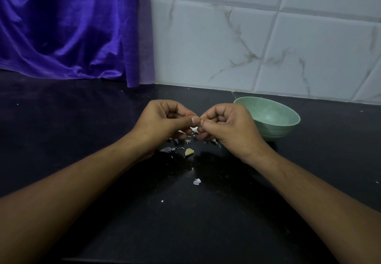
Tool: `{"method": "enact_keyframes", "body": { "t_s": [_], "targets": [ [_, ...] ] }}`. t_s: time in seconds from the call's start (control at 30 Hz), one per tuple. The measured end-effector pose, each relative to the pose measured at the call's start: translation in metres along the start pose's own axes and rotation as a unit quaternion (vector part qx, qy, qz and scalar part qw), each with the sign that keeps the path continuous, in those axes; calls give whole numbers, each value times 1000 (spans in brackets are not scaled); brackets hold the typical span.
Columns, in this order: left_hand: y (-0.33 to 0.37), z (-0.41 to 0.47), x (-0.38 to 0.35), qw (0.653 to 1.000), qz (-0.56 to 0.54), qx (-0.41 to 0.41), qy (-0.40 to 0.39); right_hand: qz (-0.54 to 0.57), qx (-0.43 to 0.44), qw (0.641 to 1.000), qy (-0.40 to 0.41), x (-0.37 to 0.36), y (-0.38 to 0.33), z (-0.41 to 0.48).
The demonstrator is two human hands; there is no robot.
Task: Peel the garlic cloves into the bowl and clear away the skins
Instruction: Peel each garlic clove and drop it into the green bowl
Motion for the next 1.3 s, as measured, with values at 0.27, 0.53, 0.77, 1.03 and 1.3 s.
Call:
{"method": "enact_keyframes", "body": {
  "t_s": [0.27,0.53,0.77,1.03,1.3],
  "targets": [
    [6,0,2,995,-82,35,-42,-13,13,1000,4,3,-3,1],
    [3,-1,-2,992,-68,54,-90,-17,14,1000,17,13,1,3],
    [4,0,5,996,-70,41,-48,-75,6,997,13,15,-1,2],
    [2,1,6,996,-67,43,-36,-61,7,998,9,18,3,3],
    [2,1,7,998,-44,24,-23,11,14,999,-40,9,6,4]
  ]
}}
Point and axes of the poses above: each hand's wrist, its own z-axis towards the middle knuckle, its own x-axis out of the back of the hand, y = z × x, the point moved 1 cm from there along z, towards the middle knuckle, and after that the axes turned 15 degrees about -y, right-handed, at the moved point
